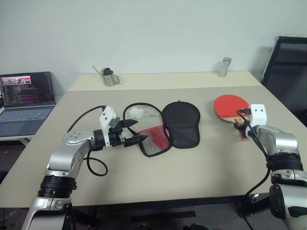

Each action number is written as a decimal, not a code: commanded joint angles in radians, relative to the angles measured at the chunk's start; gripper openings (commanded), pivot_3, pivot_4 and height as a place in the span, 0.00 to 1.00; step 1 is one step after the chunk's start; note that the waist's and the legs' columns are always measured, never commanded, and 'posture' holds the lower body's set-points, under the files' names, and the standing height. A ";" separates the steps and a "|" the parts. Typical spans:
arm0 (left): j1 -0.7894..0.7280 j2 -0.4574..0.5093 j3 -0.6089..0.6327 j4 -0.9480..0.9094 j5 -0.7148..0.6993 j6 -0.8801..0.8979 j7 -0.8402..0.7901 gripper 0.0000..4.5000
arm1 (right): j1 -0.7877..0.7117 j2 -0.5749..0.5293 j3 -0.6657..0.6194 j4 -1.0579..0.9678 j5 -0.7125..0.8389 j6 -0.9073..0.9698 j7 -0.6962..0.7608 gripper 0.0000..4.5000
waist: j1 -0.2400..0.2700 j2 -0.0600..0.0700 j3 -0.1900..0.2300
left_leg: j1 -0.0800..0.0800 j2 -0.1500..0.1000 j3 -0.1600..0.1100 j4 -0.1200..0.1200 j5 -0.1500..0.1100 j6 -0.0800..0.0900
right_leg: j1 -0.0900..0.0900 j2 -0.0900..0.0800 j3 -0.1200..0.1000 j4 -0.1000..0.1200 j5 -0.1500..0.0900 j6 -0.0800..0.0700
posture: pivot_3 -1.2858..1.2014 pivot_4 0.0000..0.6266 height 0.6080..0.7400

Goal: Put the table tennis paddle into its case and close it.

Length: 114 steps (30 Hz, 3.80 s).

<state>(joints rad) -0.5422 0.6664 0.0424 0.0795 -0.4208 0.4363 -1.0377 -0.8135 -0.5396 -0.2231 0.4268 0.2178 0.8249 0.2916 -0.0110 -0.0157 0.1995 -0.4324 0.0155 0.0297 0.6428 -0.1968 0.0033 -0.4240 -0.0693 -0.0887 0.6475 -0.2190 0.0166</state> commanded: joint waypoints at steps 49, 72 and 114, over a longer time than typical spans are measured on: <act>0.016 0.005 0.020 -0.077 -0.010 0.005 0.027 1.00 | -0.019 0.546 0.080 -0.117 0.000 -0.019 -0.313 0.46 | 0.008 0.000 0.000 | 0.000 0.011 0.003 0.001 -0.001 -0.002 | -0.002 0.013 0.009 -0.001 0.002 -0.004 | 0.52 0.24 1.00; 0.077 0.046 0.069 0.000 0.076 -0.044 0.144 1.00 | 0.050 0.115 0.207 -0.697 0.237 0.211 0.233 0.99 | 0.011 0.000 0.000 | 0.000 0.012 0.004 0.001 -0.002 -0.003 | -0.003 0.013 0.010 -0.002 0.002 -0.004 | 0.52 0.24 1.00; -0.649 -0.272 -0.037 0.962 0.294 -0.412 -0.010 1.00 | 0.156 -0.287 0.066 -0.830 0.460 0.233 0.457 0.99 | 0.033 -0.010 0.003 | -0.001 0.012 0.011 0.003 -0.004 -0.003 | -0.004 0.014 0.012 -0.002 0.003 -0.004 | 0.52 0.24 1.00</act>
<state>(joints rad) -1.1306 0.4122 -0.0121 1.0537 -0.0986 0.0307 -1.0314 -0.6586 -0.8087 -0.1117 -0.3717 0.6602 1.0581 0.7412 0.0218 -0.0256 0.2030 -0.4331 0.0271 0.0412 0.6459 -0.2005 0.0003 -0.4284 -0.0554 -0.0763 0.6451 -0.2164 0.0125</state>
